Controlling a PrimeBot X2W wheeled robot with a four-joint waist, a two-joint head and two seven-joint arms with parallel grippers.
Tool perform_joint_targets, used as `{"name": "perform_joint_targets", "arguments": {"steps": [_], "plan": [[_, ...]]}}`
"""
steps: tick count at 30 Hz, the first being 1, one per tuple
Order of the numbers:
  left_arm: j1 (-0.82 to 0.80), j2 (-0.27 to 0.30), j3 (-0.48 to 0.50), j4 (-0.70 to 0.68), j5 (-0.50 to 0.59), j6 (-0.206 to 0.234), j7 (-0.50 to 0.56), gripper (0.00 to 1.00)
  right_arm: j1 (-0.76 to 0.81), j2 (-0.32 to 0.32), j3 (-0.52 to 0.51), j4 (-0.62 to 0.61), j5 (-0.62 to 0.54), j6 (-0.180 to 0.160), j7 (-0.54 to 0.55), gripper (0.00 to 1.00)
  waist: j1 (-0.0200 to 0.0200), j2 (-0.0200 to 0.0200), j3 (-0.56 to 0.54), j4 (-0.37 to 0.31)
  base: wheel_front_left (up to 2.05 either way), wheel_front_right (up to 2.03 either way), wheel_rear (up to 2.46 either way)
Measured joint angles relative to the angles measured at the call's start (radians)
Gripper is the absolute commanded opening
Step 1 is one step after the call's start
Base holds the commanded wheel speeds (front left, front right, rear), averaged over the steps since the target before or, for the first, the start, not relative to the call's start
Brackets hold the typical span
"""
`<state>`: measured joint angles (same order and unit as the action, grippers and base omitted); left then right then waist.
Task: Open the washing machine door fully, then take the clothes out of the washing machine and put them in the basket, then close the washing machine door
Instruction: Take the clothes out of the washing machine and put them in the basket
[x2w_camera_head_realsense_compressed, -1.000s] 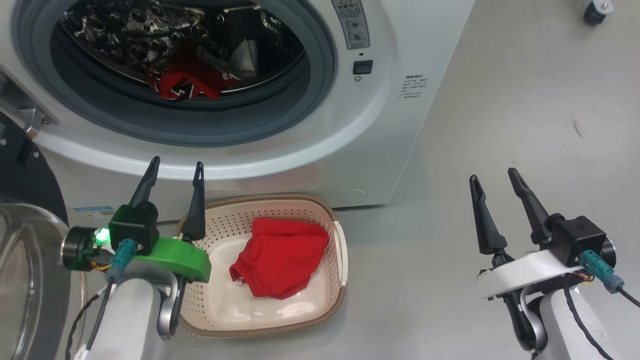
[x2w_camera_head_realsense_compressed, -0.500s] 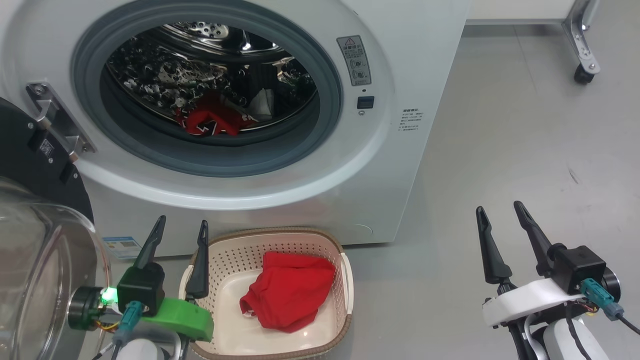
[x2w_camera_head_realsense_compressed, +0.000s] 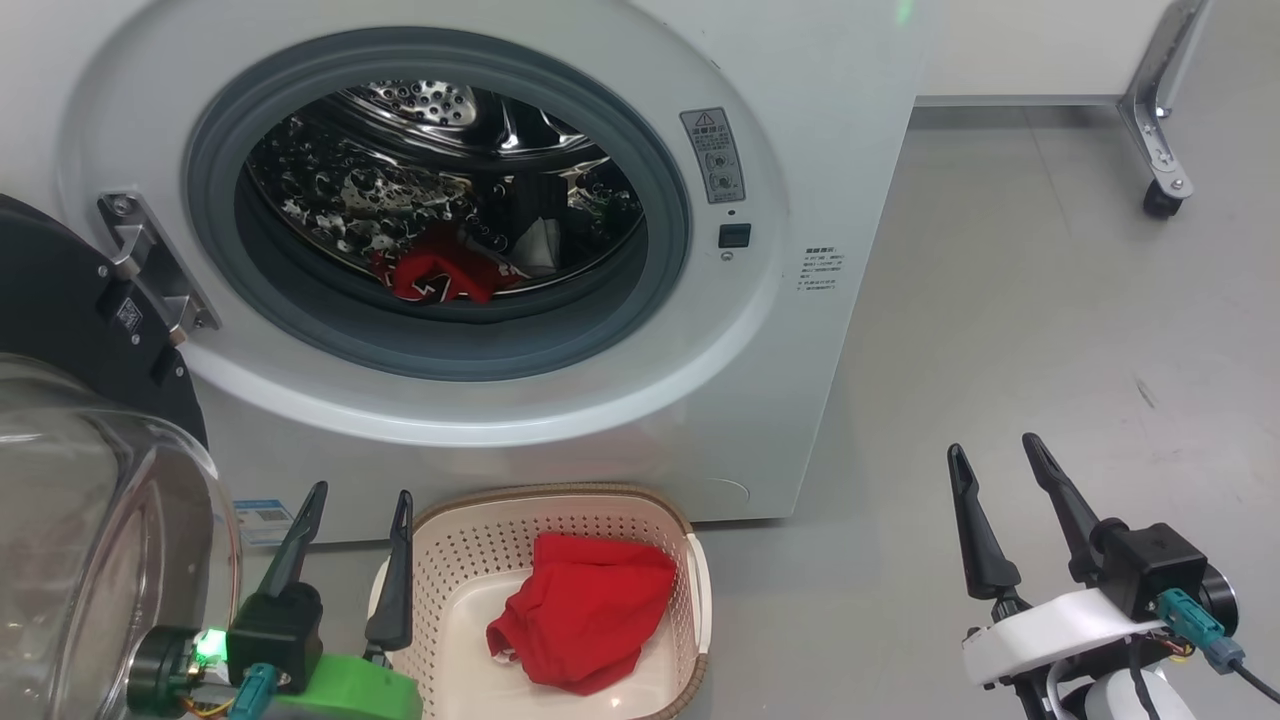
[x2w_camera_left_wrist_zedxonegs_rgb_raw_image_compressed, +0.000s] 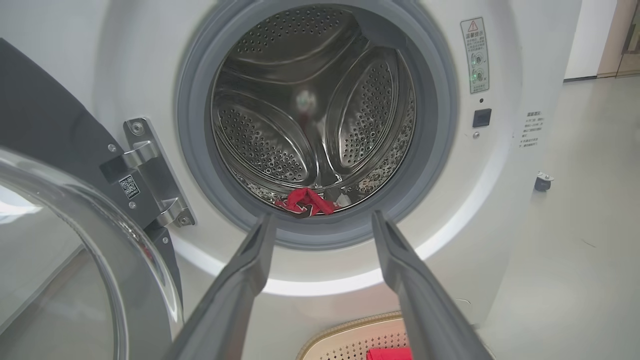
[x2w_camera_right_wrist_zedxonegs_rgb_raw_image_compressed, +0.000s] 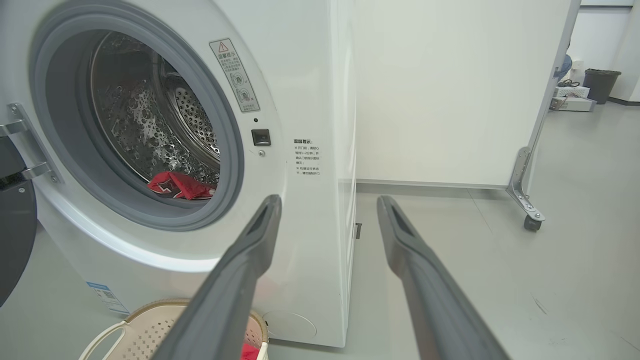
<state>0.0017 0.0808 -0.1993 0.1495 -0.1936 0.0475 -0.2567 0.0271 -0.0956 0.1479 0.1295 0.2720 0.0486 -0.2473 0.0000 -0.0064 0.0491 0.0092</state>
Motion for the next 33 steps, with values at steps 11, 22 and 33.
{"name": "perform_joint_targets", "arguments": {"steps": [11,22,33], "plan": [[0.031,0.005,-0.002,-0.056,0.000,0.000,0.000,1.00,0.005,0.000,0.000,-0.027,0.000,-0.009,0.005,1.00,0.0000,0.0000,0.002,-0.006,0.00,0.00,0.00],[0.037,0.005,-0.007,-0.075,-0.010,0.001,0.020,1.00,0.014,-0.001,0.005,-0.070,0.000,-0.010,0.023,1.00,0.0000,0.0000,0.033,-0.006,0.00,0.00,0.00],[-0.105,-0.004,-0.032,-0.027,-0.061,-0.037,0.104,1.00,-0.019,-0.004,0.031,-0.137,-0.002,-0.006,0.040,1.00,0.0000,0.0000,0.124,-0.016,0.00,0.00,0.00]]}}
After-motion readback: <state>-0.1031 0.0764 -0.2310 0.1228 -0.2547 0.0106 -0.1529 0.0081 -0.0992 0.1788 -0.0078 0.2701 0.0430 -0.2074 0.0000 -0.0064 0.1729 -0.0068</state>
